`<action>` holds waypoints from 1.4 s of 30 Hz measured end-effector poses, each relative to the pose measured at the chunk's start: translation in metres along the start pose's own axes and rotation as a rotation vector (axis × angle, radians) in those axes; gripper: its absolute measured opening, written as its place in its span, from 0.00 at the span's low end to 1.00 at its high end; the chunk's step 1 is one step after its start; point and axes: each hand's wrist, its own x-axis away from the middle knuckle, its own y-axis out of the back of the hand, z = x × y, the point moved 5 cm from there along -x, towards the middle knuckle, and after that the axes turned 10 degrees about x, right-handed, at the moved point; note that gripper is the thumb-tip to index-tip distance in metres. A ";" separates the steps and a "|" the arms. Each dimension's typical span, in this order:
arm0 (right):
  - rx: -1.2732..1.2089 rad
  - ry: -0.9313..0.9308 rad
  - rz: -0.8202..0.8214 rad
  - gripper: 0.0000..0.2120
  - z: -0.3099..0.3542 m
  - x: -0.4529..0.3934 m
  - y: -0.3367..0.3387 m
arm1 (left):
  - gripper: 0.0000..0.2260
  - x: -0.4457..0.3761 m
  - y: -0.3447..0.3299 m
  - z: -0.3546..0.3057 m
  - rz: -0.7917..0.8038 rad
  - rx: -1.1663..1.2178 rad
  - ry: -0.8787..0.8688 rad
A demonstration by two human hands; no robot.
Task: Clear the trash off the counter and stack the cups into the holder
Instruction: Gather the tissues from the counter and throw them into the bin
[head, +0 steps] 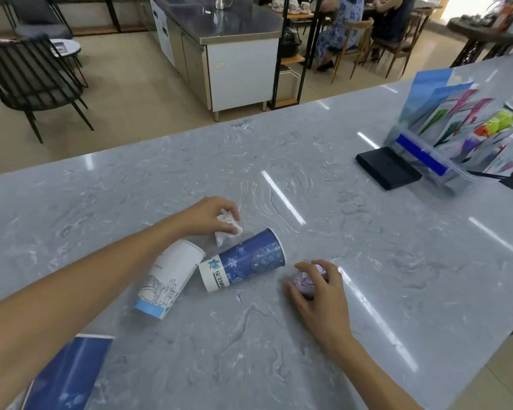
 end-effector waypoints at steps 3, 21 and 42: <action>-0.111 -0.058 0.006 0.16 0.002 -0.001 0.006 | 0.10 0.007 0.013 -0.012 -0.099 0.065 -0.026; -0.512 0.099 -0.031 0.16 0.050 0.058 0.100 | 0.10 0.183 -0.025 -0.132 -0.387 0.304 -0.052; -0.602 0.323 0.232 0.15 0.050 0.208 0.130 | 0.11 0.414 -0.189 -0.179 -0.800 0.328 0.163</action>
